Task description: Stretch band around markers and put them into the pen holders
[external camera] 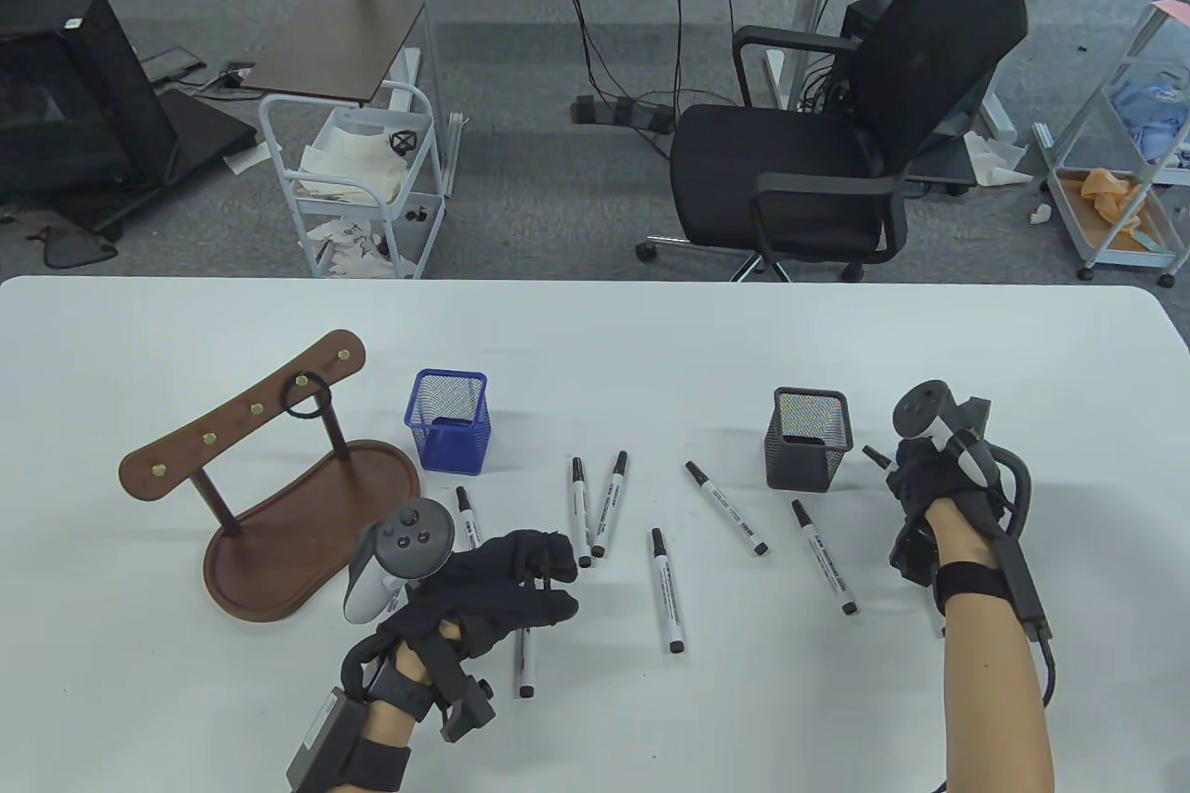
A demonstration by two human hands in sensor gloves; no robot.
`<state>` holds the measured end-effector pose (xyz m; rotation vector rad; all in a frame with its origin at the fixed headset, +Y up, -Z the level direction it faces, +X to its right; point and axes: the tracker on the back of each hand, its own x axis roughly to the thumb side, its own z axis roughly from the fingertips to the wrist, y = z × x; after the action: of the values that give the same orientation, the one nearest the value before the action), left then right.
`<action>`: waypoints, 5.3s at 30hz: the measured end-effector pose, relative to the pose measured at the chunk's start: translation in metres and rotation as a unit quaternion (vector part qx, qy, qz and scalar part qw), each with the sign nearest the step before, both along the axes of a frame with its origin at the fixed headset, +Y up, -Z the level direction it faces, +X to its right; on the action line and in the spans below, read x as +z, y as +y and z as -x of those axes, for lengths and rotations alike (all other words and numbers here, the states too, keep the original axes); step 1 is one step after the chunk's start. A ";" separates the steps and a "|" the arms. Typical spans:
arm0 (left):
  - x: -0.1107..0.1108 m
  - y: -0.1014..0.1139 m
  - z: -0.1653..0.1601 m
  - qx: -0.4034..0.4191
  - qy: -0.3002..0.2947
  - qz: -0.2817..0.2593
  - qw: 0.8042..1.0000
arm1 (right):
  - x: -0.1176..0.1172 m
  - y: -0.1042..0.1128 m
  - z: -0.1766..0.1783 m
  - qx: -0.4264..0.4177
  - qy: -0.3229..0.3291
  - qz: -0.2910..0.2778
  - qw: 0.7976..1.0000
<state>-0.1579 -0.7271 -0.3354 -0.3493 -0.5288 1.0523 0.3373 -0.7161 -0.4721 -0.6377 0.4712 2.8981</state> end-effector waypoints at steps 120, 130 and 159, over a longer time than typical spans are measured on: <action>0.004 0.000 -0.007 0.009 -0.016 0.004 1.000 | 0.076 -0.015 0.058 -0.162 0.017 0.054 0.985; 0.004 0.000 -0.007 0.009 -0.016 0.003 1.000 | 0.073 -0.027 0.066 -0.123 0.010 0.063 0.990; 0.004 0.000 -0.007 0.011 -0.015 0.004 1.000 | 0.070 -0.032 0.088 -0.044 0.017 0.065 0.997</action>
<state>-0.1514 -0.7276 -0.3312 -0.3677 -0.5571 1.0717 0.2494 -0.7483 -0.4017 -0.5708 0.6778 2.8159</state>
